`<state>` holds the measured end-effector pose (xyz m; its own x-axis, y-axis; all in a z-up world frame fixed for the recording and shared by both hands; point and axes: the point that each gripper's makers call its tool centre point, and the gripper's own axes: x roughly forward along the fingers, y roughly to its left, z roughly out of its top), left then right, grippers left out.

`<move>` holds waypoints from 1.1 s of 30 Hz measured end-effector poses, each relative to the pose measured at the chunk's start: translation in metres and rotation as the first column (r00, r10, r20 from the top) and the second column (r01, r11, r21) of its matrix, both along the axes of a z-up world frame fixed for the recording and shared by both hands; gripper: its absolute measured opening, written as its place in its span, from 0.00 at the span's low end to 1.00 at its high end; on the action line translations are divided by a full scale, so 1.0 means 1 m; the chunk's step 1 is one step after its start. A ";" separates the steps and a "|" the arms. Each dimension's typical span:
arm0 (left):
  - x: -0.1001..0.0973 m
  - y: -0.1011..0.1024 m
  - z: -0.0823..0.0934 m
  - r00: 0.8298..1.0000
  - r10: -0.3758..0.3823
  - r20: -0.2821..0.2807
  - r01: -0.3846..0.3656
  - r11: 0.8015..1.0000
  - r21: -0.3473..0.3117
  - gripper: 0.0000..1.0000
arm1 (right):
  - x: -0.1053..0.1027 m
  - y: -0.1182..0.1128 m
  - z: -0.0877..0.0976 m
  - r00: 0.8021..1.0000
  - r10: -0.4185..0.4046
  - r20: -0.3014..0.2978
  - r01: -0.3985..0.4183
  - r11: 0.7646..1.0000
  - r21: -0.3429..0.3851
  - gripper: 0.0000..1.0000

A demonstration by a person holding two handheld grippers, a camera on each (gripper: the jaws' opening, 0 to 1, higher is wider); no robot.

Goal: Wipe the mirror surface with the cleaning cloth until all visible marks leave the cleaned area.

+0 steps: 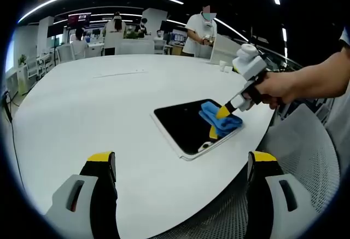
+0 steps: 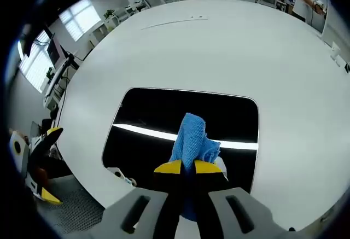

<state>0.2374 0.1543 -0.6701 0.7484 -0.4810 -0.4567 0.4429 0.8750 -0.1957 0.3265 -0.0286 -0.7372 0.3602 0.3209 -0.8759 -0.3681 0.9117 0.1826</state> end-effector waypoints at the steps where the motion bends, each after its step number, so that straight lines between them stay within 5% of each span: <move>1: 0.000 -0.001 0.001 1.000 -0.001 0.000 0.001 1.000 -0.001 0.99 | -0.001 0.000 0.000 1.000 -0.001 0.001 0.001 1.000 0.001 0.00; 16: 0.000 0.002 0.001 1.000 0.014 0.000 -0.014 1.000 -0.006 0.99 | -0.016 -0.001 0.000 0.997 -0.068 -0.021 0.069 0.997 0.045 0.01; 33: 0.001 0.004 0.000 1.000 0.023 0.001 -0.023 1.000 -0.009 0.99 | -0.035 -0.002 0.000 0.999 -0.030 -0.027 0.031 0.999 0.038 0.00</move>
